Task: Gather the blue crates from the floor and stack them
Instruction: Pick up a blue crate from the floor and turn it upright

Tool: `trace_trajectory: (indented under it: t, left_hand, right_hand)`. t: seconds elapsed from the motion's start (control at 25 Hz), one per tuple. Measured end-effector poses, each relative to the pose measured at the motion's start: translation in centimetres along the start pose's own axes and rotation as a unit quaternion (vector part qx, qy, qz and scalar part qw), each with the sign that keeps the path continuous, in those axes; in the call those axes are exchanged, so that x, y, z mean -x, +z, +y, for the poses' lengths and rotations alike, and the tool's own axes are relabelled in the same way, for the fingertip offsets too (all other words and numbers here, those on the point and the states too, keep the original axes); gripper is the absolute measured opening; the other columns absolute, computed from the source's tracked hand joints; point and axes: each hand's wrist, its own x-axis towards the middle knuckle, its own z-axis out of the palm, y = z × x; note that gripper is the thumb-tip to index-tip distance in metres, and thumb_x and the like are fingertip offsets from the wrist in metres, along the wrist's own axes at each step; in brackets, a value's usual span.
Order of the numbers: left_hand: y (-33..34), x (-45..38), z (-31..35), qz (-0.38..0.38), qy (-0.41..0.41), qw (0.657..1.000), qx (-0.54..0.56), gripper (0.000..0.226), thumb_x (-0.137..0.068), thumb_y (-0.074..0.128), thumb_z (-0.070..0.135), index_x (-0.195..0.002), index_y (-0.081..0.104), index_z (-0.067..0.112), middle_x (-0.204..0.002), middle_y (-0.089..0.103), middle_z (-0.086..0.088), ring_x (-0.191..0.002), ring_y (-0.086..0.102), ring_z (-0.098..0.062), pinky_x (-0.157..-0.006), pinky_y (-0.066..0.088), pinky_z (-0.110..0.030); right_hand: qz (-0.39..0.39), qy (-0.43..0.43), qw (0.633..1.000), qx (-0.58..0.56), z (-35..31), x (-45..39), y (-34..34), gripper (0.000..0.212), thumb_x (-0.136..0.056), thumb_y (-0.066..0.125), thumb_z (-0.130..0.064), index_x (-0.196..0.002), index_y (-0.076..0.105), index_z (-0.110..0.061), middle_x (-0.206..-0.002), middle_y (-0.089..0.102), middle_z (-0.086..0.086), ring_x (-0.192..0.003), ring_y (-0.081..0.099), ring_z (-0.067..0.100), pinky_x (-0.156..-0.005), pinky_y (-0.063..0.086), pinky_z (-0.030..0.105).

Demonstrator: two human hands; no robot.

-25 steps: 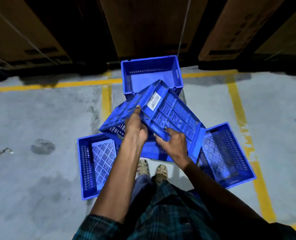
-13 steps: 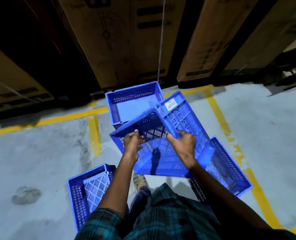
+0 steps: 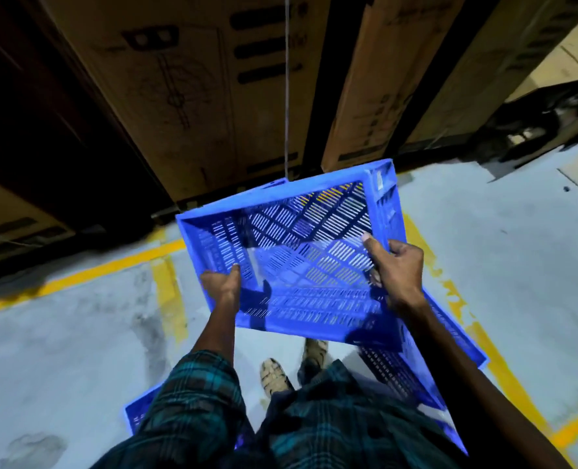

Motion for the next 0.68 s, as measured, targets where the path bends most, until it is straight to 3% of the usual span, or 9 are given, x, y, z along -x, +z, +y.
trace_trajectory:
  t: [0.12,0.28,0.36,0.44,0.56,0.68]
  left_hand:
    - [0.4,-2.1,2.5,0.085,-0.022,0.995,-0.052,0.089,-0.074,0.081,0.037,-0.140,0.035,0.000,-0.141,0.044,-0.026,-0.132,0.042,-0.045,-0.107,0.037,-0.051]
    - [-0.3,-4.3,7.0,0.205,-0.008,0.976,-0.075,0.088,-0.069,0.081,0.039,-0.138,0.036,0.005,-0.136,0.044,-0.022,-0.128,0.042,-0.042,-0.101,0.036,-0.051]
    - [-1.5,-6.6,8.5,0.189,-0.022,0.980,-0.049,0.073,-0.078,0.075,0.039,-0.134,0.043,0.003,-0.134,0.050,-0.025,-0.126,0.048,-0.042,-0.102,0.038,-0.050]
    - [-2.8,-10.0,8.2,0.106,-0.009,0.994,-0.022,0.059,-0.091,0.059,0.043,-0.124,0.056,-0.005,-0.126,0.060,-0.031,-0.118,0.058,-0.045,-0.097,0.046,-0.050]
    - [-2.6,-14.9,5.6,0.076,-0.018,0.997,0.011,0.069,-0.091,0.044,0.055,-0.110,0.062,-0.009,-0.118,0.062,-0.037,-0.109,0.062,-0.050,-0.090,0.051,-0.057]
    - [-1.1,-14.9,6.2,0.094,-0.042,0.994,0.041,0.069,-0.091,0.044,0.058,-0.117,0.056,-0.005,-0.125,0.060,-0.032,-0.114,0.060,-0.047,-0.095,0.050,-0.056]
  right_hand:
    - [-0.053,0.002,0.998,-0.044,-1.4,-2.9,0.2,0.051,-0.075,0.080,-0.038,-0.052,0.037,-0.023,-0.053,0.029,0.008,-0.037,0.027,0.012,-0.041,0.020,0.028]
    - [-0.100,0.027,0.991,-0.082,-3.1,-7.3,0.2,0.049,-0.065,0.079,-0.047,-0.057,0.043,-0.015,-0.047,0.036,0.005,-0.031,0.029,0.014,-0.036,0.023,0.020]
    - [-0.122,0.032,0.988,-0.087,-3.7,-9.3,0.6,0.046,-0.067,0.078,-0.047,-0.058,0.046,-0.015,-0.047,0.039,0.003,-0.031,0.031,0.014,-0.035,0.024,0.019]
    - [-0.126,0.028,0.989,-0.073,-3.5,-11.8,1.7,0.041,-0.076,0.076,-0.042,-0.057,0.049,-0.017,-0.047,0.041,0.001,-0.032,0.033,0.013,-0.035,0.024,0.019]
    - [-0.081,0.016,0.996,-0.041,-2.3,-16.4,3.5,0.039,-0.080,0.076,-0.040,-0.059,0.057,-0.014,-0.050,0.042,0.006,-0.035,0.032,0.013,-0.037,0.024,0.019]
    - [-0.037,-0.002,0.999,0.034,-0.6,-20.9,5.2,0.057,-0.082,0.071,-0.046,-0.061,0.053,0.004,-0.048,0.046,0.008,-0.037,0.036,0.015,-0.039,0.029,0.021]
